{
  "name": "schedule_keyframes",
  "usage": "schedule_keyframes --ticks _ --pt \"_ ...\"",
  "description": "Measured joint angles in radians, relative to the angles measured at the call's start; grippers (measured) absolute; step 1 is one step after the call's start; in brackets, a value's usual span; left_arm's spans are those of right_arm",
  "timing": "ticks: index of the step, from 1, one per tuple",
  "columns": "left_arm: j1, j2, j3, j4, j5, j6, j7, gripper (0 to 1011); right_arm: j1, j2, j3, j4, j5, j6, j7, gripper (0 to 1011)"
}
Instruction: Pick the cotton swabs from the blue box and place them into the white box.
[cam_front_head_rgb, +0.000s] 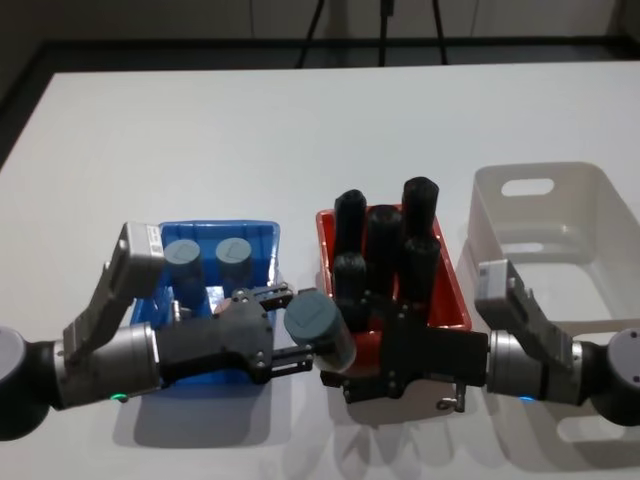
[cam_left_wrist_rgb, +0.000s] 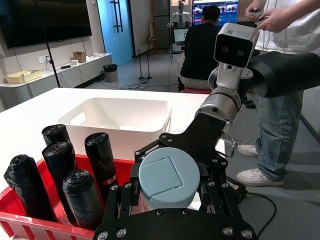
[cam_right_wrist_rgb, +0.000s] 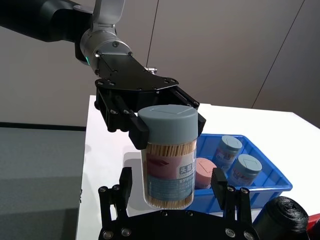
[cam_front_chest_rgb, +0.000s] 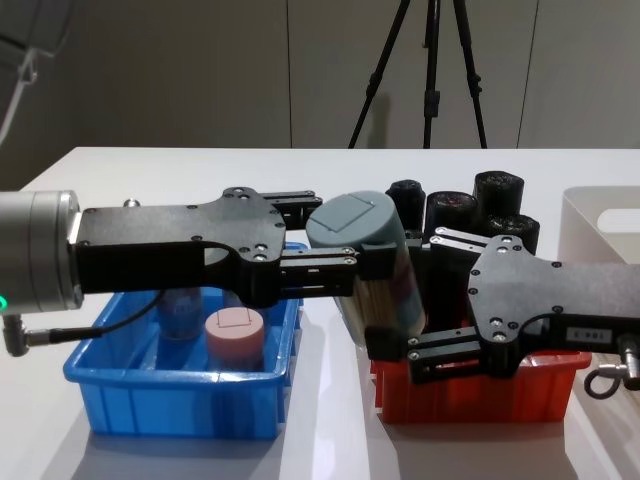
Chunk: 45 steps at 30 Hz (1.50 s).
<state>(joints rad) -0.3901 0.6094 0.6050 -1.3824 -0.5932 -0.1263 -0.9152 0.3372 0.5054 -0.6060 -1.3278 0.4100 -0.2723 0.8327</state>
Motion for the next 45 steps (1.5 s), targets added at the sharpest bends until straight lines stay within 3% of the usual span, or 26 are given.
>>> schedule_keyframes --ticks 45 --pt "0.0 0.0 0.0 0.0 0.0 0.0 0.0 649 0.056 -0.074 -0.047 0.086 -0.026 -0.006 0.001 1001"
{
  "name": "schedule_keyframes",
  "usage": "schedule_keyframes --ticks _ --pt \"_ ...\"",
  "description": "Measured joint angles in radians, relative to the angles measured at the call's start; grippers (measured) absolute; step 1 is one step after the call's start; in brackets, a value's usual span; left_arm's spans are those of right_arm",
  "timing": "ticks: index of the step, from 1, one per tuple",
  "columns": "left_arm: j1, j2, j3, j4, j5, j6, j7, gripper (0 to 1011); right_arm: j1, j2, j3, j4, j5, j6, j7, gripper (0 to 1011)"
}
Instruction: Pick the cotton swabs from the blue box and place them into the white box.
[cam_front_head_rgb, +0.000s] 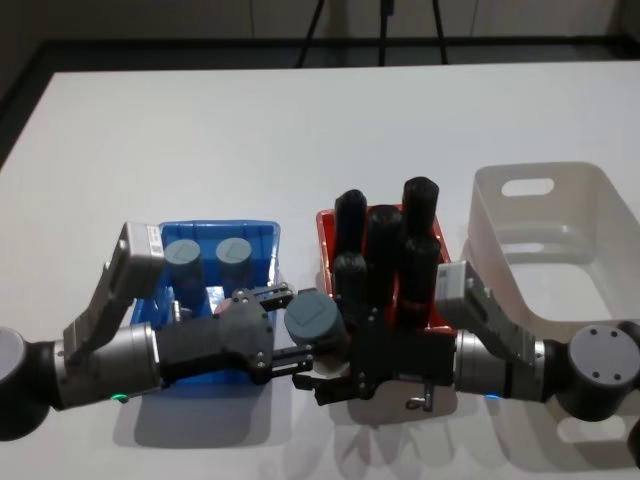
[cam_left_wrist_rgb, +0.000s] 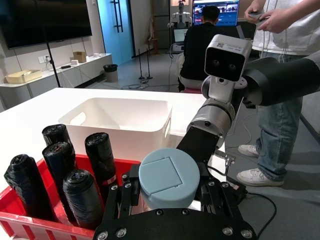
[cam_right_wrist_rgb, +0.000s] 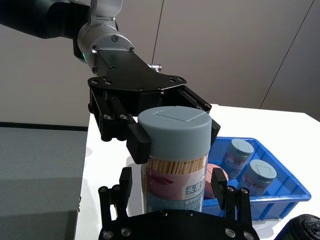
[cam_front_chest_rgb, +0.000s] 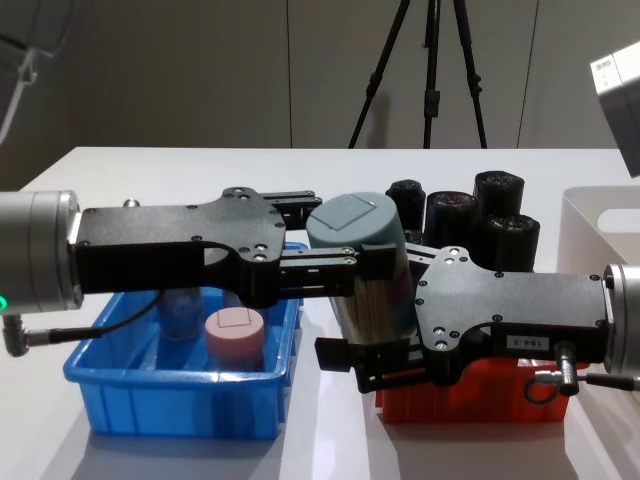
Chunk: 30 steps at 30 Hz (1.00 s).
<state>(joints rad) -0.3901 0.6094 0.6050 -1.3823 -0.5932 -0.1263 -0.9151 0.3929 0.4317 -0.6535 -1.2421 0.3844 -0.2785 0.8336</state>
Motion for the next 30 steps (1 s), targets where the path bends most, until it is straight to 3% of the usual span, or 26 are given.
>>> schedule_keyframes --ticks 13,19,28,30 --pt "0.0 0.0 0.0 0.0 0.0 0.0 0.0 649 0.002 -0.003 -0.002 0.003 -0.001 -0.002 0.002 998" --pt "0.0 0.0 0.0 0.0 0.0 0.0 0.0 649 0.002 -0.002 -0.002 0.002 -0.001 -0.001 0.002 884" --pt "0.0 0.0 0.0 0.0 0.0 0.0 0.0 649 0.001 -0.002 -0.001 0.001 0.0 -0.001 0.002 624" --pt "0.0 0.0 0.0 0.0 0.0 0.0 0.0 649 0.001 -0.001 -0.001 0.001 0.0 -0.001 0.002 617"
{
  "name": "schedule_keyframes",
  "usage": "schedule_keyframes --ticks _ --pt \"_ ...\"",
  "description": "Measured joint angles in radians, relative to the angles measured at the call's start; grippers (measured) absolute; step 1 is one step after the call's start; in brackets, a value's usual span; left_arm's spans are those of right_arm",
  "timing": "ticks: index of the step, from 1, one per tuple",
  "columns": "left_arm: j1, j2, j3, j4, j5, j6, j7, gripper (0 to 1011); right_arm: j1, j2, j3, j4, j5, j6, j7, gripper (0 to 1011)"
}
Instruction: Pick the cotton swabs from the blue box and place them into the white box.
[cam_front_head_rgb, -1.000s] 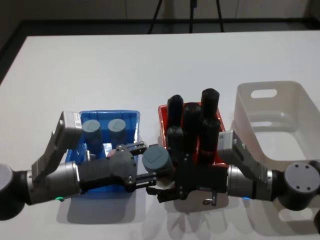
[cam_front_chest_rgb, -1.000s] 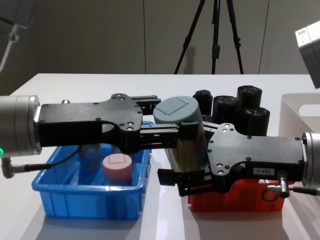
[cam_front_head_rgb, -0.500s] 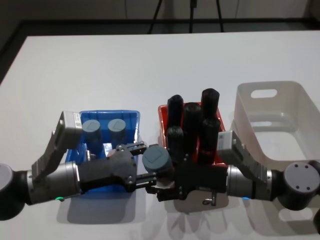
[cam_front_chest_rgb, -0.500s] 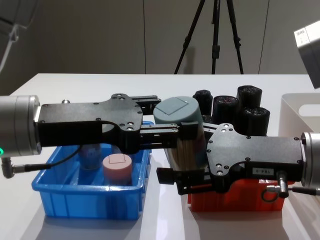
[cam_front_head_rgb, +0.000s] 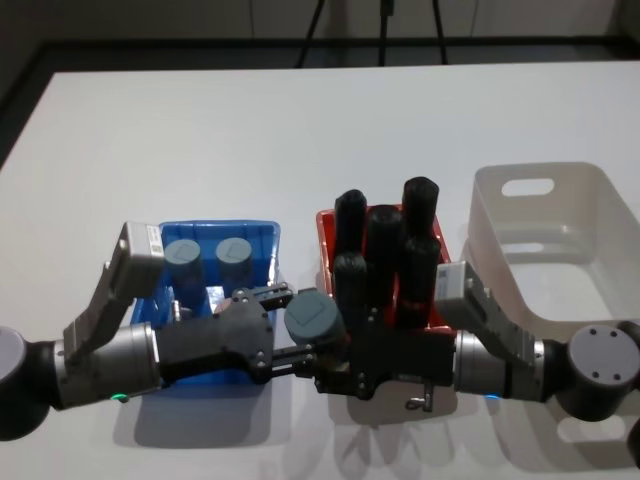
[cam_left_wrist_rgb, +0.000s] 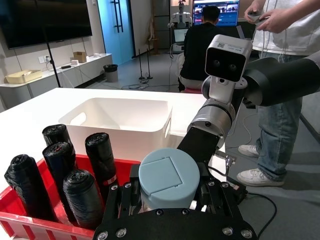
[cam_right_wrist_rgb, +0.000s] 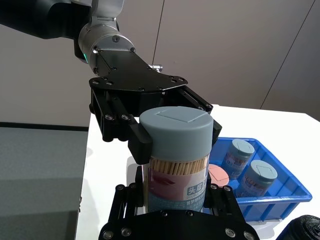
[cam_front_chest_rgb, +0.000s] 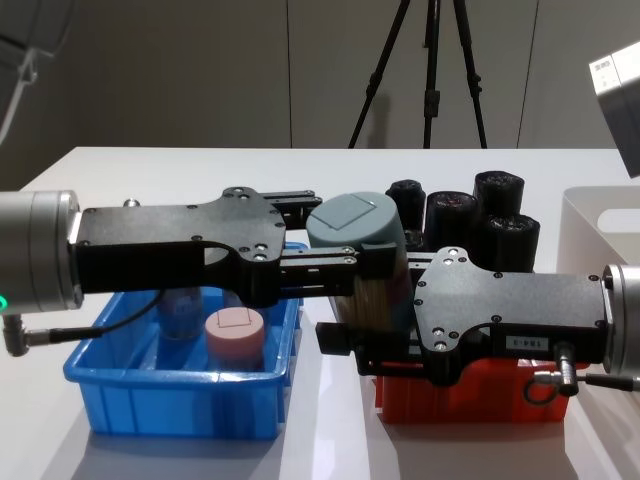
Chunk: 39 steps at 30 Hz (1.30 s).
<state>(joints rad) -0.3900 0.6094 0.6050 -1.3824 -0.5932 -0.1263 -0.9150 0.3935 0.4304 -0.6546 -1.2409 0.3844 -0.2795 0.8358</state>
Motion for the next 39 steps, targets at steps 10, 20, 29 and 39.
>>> schedule_keyframes --ticks 10,20,29,39 --pt "0.0 0.0 0.0 0.0 0.0 0.0 0.0 649 0.0 0.0 0.001 0.0 0.0 0.0 -0.001 617" --pt "0.0 0.0 0.0 0.0 0.0 0.0 0.0 648 0.0 0.0 0.001 0.0 0.0 0.0 -0.001 617" --pt "0.0 0.0 0.0 0.0 0.0 0.0 -0.001 848 0.0 0.0 0.001 0.0 0.0 0.0 -0.002 616" --pt "0.0 0.0 0.0 0.0 0.0 0.0 -0.001 1001 0.0 0.0 0.001 0.0 0.0 0.0 -0.002 617"
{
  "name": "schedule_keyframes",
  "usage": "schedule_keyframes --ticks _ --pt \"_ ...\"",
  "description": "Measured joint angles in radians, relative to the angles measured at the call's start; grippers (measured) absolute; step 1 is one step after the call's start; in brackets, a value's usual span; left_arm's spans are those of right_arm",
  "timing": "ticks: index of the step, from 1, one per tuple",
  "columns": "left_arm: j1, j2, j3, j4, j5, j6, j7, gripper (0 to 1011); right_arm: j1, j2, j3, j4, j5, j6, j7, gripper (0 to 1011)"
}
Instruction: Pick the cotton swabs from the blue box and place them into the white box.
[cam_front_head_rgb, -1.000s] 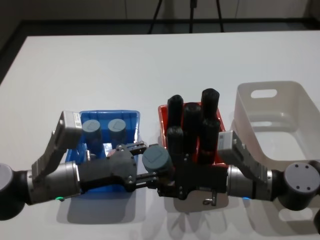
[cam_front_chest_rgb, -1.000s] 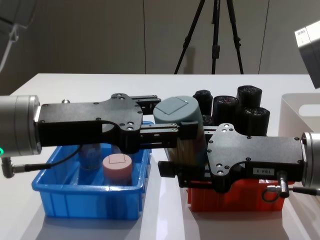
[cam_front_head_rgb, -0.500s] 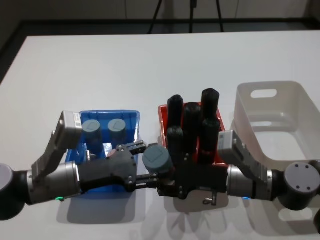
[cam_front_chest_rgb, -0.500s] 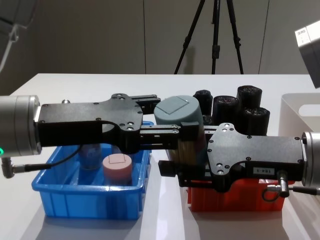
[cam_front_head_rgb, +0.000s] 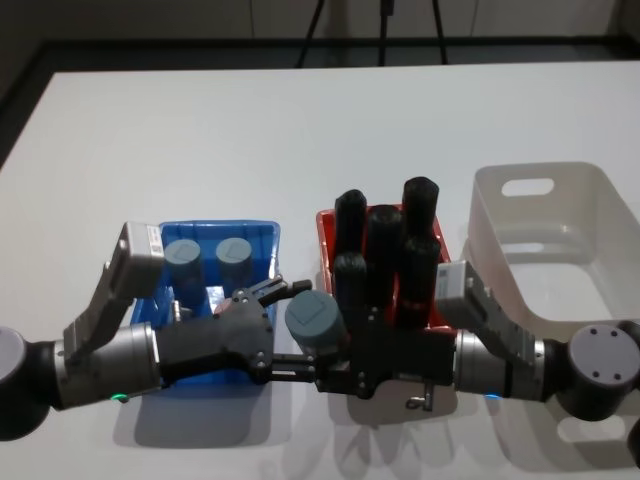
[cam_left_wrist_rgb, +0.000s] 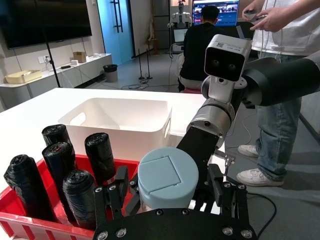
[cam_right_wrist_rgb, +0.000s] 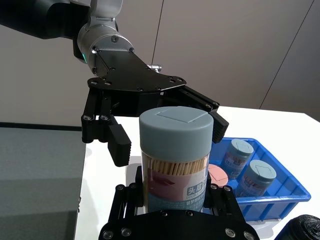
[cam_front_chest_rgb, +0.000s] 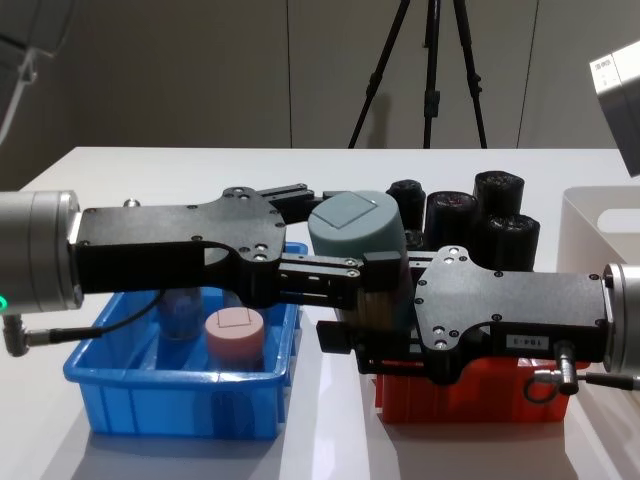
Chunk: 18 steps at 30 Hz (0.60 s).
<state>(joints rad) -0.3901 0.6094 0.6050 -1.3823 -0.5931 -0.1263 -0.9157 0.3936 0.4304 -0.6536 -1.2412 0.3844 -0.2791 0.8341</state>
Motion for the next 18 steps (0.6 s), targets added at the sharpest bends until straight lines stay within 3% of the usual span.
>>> schedule_keyframes --ticks 18 --pt "0.0 0.0 0.0 0.0 0.0 0.0 0.001 1001 -0.011 0.012 0.007 -0.008 0.012 -0.007 0.005 617"
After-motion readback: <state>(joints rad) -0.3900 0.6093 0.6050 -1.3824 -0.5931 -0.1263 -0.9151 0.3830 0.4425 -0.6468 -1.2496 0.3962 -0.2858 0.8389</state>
